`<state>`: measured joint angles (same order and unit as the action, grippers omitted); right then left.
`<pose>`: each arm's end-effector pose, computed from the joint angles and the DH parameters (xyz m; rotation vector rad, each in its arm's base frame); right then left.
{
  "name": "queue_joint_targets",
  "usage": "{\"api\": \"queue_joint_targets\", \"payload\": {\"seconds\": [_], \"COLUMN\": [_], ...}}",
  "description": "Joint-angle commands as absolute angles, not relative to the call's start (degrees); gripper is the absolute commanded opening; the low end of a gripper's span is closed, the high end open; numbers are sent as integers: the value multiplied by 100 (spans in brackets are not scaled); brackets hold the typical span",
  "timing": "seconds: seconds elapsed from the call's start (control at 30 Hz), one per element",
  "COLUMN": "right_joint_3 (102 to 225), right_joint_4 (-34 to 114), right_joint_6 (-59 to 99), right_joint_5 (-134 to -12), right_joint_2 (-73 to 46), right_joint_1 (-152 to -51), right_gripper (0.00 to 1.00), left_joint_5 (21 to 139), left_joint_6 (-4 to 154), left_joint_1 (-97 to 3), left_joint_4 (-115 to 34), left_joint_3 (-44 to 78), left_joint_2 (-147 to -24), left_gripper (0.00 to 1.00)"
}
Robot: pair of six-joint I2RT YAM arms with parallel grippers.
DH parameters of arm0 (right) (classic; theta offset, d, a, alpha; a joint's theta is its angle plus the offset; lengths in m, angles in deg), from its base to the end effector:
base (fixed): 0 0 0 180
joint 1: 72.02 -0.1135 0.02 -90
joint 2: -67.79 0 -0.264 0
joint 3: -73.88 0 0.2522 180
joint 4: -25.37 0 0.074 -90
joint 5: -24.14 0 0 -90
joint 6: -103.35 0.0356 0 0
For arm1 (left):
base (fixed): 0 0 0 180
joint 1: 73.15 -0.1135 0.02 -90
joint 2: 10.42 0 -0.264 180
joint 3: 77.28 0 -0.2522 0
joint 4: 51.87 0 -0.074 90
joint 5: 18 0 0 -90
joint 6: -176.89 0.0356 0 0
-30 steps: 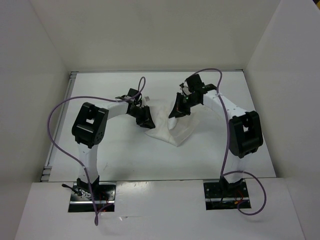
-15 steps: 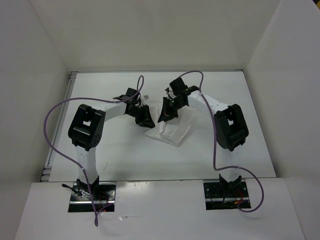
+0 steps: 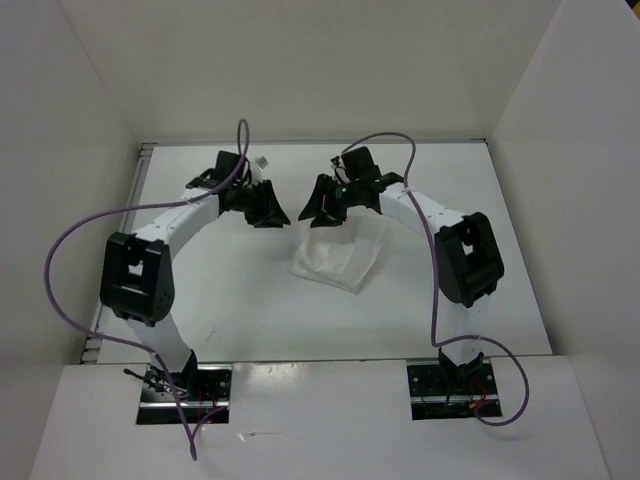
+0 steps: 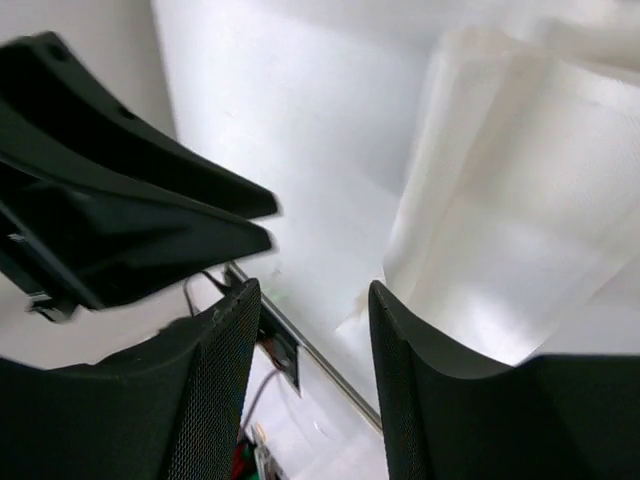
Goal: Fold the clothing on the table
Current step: Fold the skirt
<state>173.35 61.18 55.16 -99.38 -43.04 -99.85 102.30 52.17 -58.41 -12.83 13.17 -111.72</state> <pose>0.3725 0.2189 0.2345 0.0115 2.6025 1.2178 0.3676 -0.1153 0.2399 -0.2005 2.5579 -1.0086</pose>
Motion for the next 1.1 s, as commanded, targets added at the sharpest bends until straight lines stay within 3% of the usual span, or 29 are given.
{"api": "queue_joint_targets", "payload": {"seconds": [0.0,0.13,0.37,0.5,0.77,1.07], "right_joint_3": [17298,17247,16315,16253,15883,15875], "right_joint_4": [5117,6240,6313,6505,6612,6787], "right_joint_6": [5818,5502,5563,5370,5317,5080], "right_joint_5": [-9707,-8882,-8010,-8615,-8678,-8730], "right_joint_2": [-3303,-2812,-1668,-1764,-1835,-1765], "right_joint_1": [-9787,-9610,-9294,-9022,-8899,-8793], "right_gripper": [53,53,49,49,49,49], "left_joint_5": [10011,11501,13158,13054,12219,11507], "left_joint_6": [5612,5631,5490,5745,6167,5684], "left_joint_1": [-5918,-5734,-5092,-5231,-5390,-5337], "left_joint_4": [-807,-1033,-1878,-1781,-1666,-1965], "left_joint_3": [672,678,933,1046,1882,1627], "left_joint_2": [-10587,-10526,-11665,-12072,-12616,-13311], "left_gripper": [37,37,34,32,31,30]}}
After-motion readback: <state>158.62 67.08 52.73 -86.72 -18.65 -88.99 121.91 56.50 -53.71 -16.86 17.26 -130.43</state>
